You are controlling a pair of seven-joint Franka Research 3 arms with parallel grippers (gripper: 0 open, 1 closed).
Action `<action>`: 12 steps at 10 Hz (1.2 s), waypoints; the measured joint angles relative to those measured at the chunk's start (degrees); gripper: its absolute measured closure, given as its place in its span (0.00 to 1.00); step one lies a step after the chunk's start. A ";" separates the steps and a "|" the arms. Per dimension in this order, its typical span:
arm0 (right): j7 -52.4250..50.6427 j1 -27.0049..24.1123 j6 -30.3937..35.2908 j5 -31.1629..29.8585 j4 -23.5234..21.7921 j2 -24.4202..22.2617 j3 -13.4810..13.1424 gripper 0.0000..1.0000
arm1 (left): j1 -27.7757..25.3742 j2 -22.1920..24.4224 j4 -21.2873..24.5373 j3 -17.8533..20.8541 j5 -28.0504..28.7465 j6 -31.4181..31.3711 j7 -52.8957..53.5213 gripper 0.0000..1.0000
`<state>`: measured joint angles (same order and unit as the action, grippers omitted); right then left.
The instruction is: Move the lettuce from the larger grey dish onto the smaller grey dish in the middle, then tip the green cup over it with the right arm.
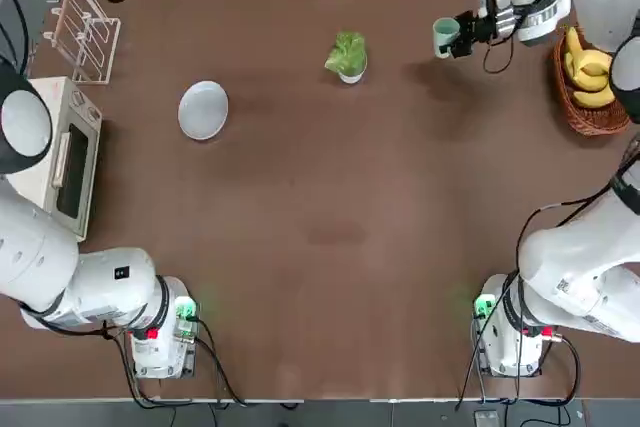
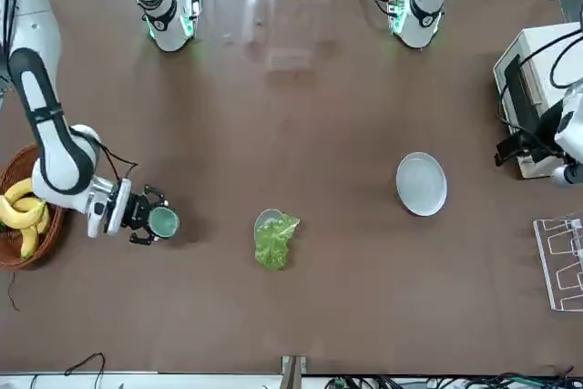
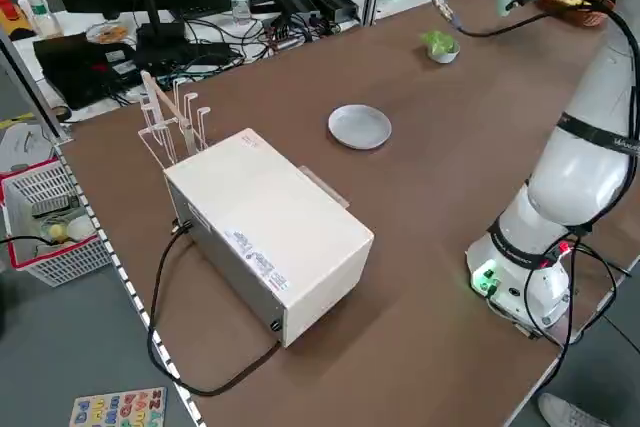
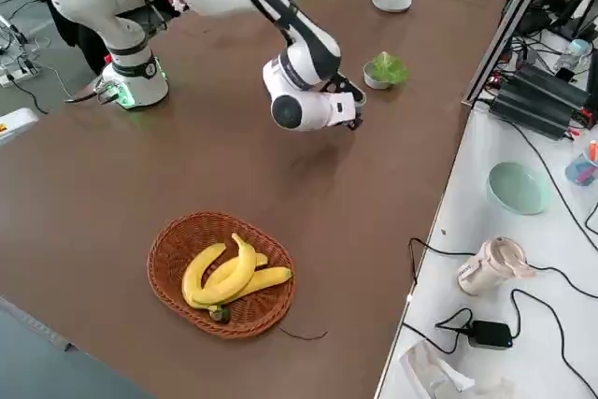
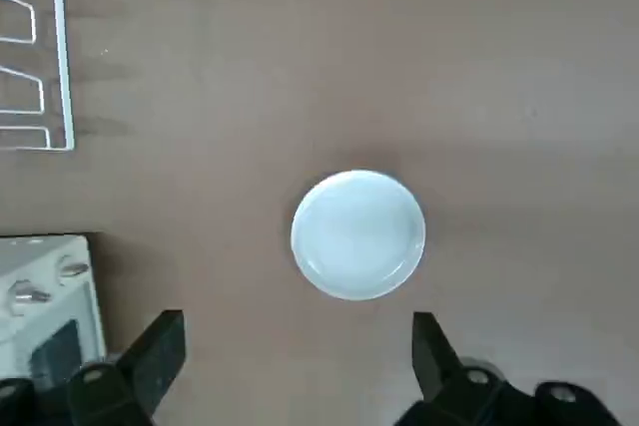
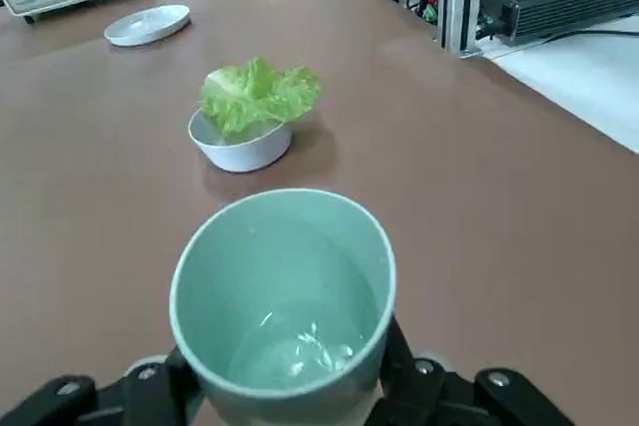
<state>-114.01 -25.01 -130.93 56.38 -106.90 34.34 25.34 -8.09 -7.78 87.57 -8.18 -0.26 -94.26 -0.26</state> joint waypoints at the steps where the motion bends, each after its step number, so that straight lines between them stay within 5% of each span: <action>1: 2.13 1.51 -1.61 0.05 -0.01 -0.56 0.00 0.32 | 0.54 0.11 -1.33 0.07 0.42 2.76 0.97 0.00; 4: 8.26 6.95 -6.93 1.35 0.02 -1.61 0.01 0.32 | 4.22 0.89 -6.99 1.38 1.19 12.46 0.67 0.00; 7: 18.56 14.58 -12.92 1.96 0.04 -3.29 -0.30 0.32 | 3.97 1.26 -8.78 2.07 1.19 13.46 0.78 0.00; 9: 25.32 22.09 -14.70 2.04 0.05 -4.58 -4.37 0.32 | 3.96 1.16 -8.78 2.09 1.19 13.46 0.72 0.00; 12: 32.21 34.37 -14.80 2.24 0.96 -5.16 -14.37 0.32 | 4.08 1.17 -8.84 1.89 1.19 12.78 -1.95 0.00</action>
<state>-81.80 9.36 -145.72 58.62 -105.94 29.18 10.97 -4.01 -6.61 78.73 -6.29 0.93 -81.48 -2.20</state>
